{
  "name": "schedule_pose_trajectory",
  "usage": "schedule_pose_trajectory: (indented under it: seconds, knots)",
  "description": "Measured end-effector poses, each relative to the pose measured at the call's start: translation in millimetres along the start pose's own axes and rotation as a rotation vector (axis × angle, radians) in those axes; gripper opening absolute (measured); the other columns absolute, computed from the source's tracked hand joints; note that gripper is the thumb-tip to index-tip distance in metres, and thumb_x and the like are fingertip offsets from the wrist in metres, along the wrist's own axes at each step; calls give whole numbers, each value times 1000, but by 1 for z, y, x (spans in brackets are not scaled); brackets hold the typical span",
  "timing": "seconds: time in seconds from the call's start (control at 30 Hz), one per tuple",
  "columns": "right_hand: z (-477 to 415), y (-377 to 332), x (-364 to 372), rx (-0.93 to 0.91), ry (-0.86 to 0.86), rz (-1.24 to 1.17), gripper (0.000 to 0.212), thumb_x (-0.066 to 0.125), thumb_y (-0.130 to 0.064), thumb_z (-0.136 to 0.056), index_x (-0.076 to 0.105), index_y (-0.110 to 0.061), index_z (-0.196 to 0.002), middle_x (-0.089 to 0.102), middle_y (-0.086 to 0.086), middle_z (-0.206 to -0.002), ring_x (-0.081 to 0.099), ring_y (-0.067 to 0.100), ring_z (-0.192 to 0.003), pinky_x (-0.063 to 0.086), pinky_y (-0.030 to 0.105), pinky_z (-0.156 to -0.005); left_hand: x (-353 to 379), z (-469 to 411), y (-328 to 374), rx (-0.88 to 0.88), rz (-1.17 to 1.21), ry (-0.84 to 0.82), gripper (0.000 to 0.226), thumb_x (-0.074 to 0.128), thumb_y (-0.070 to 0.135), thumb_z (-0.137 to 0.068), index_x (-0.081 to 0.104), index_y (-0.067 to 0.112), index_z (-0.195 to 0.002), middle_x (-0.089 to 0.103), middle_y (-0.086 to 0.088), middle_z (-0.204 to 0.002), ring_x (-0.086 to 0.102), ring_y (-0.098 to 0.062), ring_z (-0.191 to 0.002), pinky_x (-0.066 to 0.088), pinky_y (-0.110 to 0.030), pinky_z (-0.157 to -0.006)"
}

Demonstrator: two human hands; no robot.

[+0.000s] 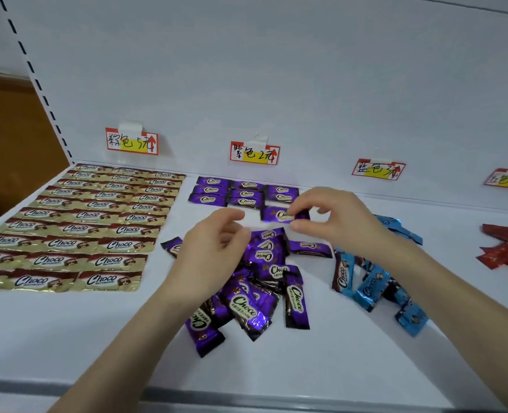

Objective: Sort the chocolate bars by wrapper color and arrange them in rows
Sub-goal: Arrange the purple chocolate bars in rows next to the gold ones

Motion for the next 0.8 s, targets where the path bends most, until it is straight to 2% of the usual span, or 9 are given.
schedule_pose_trajectory:
  seconds: [0.07,0.13,0.2,0.27,0.4,0.53,0.6,0.7,0.8]
  knots:
    - [-9,27,-7,108,26,48,12,70,-18,-80,69,-20,-92,63,-5,-92,54,-2,-80,34,-1,-68,13,-5,4,122,-329,-100,43,53,36,-92,50,19,-132,52,7,-127,47,-7,-119,31,-11,-85]
    - [-17,46,-8,167,40,86,15,69,-18,-81,69,-13,-95,64,0,-95,53,3,-77,35,1,-65,32,-8,5,219,-518,-249,64,52,52,-88,39,21,-142,34,2,-147,30,-10,-134,24,-16,-99]
    - [-24,57,-4,193,23,124,17,67,-16,-83,69,-9,-98,65,4,-99,52,9,-82,37,9,-70,47,-9,-1,231,-622,-380,83,49,70,-79,26,28,-148,16,0,-156,15,-14,-142,18,-26,-111]
    - [-31,62,3,198,6,149,17,65,-15,-84,68,-7,-99,65,6,-102,51,10,-85,39,18,-76,56,-11,-9,235,-726,-451,100,37,87,-67,17,33,-149,10,0,-158,9,-15,-144,13,-32,-114]
    - [-37,64,21,175,-50,201,16,64,-16,-85,69,-9,-99,65,5,-103,54,15,-91,41,24,-80,59,-14,-12,308,-823,-447,114,14,89,-49,19,33,-149,27,2,-151,23,-16,-138,19,-28,-110]
    - [-40,65,32,160,-88,259,16,62,-19,-86,70,-12,-98,66,3,-105,56,18,-99,43,31,-84,58,-14,-9,337,-756,-413,108,18,87,-52,32,32,-143,42,6,-135,35,-11,-121,26,-20,-95]
    - [-40,64,32,158,-75,286,17,61,-21,-87,70,-13,-99,65,3,-106,56,19,-101,44,32,-84,56,-13,-7,330,-723,-400,102,29,86,-56,35,32,-142,45,6,-130,37,-10,-117,25,-17,-89]
    - [-40,60,30,148,-64,296,19,58,-20,-89,70,-12,-101,65,3,-108,55,18,-101,43,31,-83,55,-12,-4,316,-701,-387,89,39,77,-62,39,32,-139,48,5,-124,40,-11,-114,26,-18,-86]
    - [-39,58,30,145,-77,296,19,55,-14,-90,70,-9,-100,65,4,-107,55,19,-101,44,32,-85,55,-12,-3,316,-693,-385,91,37,81,-61,41,32,-136,51,5,-119,43,-11,-110,28,-19,-84]
Point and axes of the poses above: each hand's wrist, its own z-axis away from the middle knuckle, its own x-axis out of the palm, y = z × x, the point moved 7 cm from there along -z, towards the middle knuckle
